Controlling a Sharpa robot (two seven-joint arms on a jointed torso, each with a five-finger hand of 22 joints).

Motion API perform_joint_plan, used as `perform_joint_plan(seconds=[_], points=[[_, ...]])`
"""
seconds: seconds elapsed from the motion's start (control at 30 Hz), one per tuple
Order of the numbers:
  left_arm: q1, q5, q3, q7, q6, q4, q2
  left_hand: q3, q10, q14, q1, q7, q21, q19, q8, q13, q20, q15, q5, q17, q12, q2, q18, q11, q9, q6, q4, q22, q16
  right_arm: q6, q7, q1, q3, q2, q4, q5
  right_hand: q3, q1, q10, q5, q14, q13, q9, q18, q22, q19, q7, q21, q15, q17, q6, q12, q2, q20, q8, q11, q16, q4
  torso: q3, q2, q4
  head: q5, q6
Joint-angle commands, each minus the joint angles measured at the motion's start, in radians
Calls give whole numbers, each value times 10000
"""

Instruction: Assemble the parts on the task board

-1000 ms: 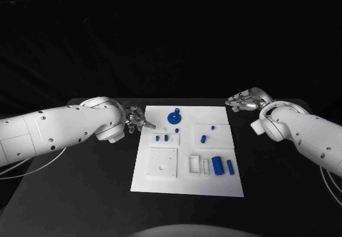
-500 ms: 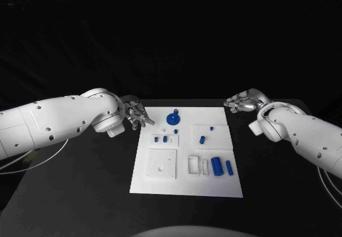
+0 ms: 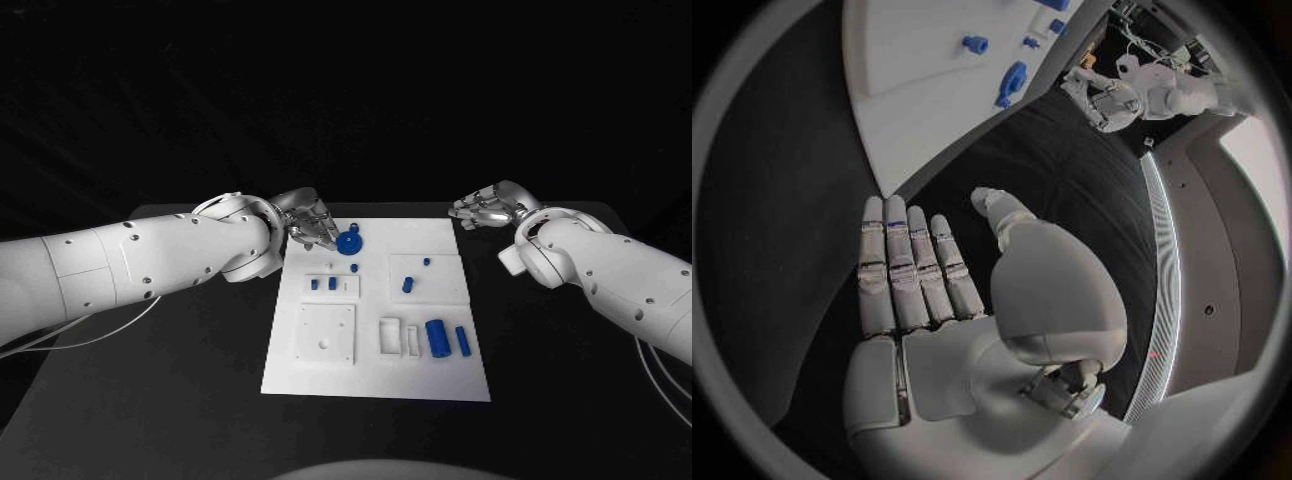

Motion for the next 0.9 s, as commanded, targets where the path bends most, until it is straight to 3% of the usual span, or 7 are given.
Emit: perform_joint_plan(seconds=[0.03,0.27,0.4,0.67,0.8,0.9], points=[[-97,-1344,-16,1922,-633,-161,203,-29,-229,87,28,-2,59,15,-46,-18,99,46,-40,26,-66,88,225,68,-8,72,-98,97,-39,-25,145,-3,2,29,54,3,50,-33,-27,-49,-43,-13,-12,-69,-12,-20,76,-6,-11,-16,13,-30,-20,-15,-27,-4,-14,-2,-14,14,-24,-32,17],[-320,-2164,-41,2273,-471,-660,650,16,-992,560,-118,35,552,458,-58,-25,165,119,-22,349,-83,33,460,287,-37,-260,-322,722,465,-88,194,-4,3,57,161,5,70,-46,-29,-26,-45,-14,-11,-65,-11,-19,76,-5,-11,-17,9,-40,-22,-12,-26,-3,-18,-33,-4,20,-37,-59,27],[-396,-2465,-43,2420,-123,-811,788,-155,-1836,822,-385,33,620,642,-72,-28,282,213,-43,357,-91,-169,629,491,-82,-666,-211,808,503,-120,204,-3,4,58,178,16,70,-46,-29,-26,-45,-14,-11,-65,-11,-19,76,-5,-11,-17,9,-40,-22,-12,-26,-3,-18,-33,3,21,-5,-85,17],[-531,-3273,-41,2525,388,-1040,1028,-203,-1857,1122,-168,45,681,842,-66,-33,242,124,16,435,-99,-129,674,451,-81,-710,-217,966,506,-162,215,-3,4,90,206,26,79,-80,-33,-14,-45,-14,-12,-62,-12,-24,85,-7,-3,-17,-12,-50,-26,-7,-28,6,-24,-69,-1,10,-17,-81,-7],[-576,-3420,-40,2490,571,-1218,1133,-173,-1832,1102,-234,-62,687,814,-75,-30,245,128,29,461,-94,-217,675,445,-101,-1046,-255,1045,497,-161,213,-3,5,97,210,28,79,-80,-33,-14,-45,-14,-12,-62,-12,-24,85,-7,-3,-17,-12,-50,-26,-7,-28,6,-24,-69,4,8,-7,-89,-26],[-606,-3485,-38,2446,786,-1391,1225,-222,-1875,1091,-291,38,673,802,-57,-28,260,138,16,464,-93,-279,671,454,-82,-968,-230,1052,481,-167,216,-2,5,103,222,29,79,-80,-33,-14,-45,-14,-12,-62,-12,-24,85,-7,-3,-17,-12,-50,-26,-7,-28,6,-24,-69,11,11,-23,-106,-39]])
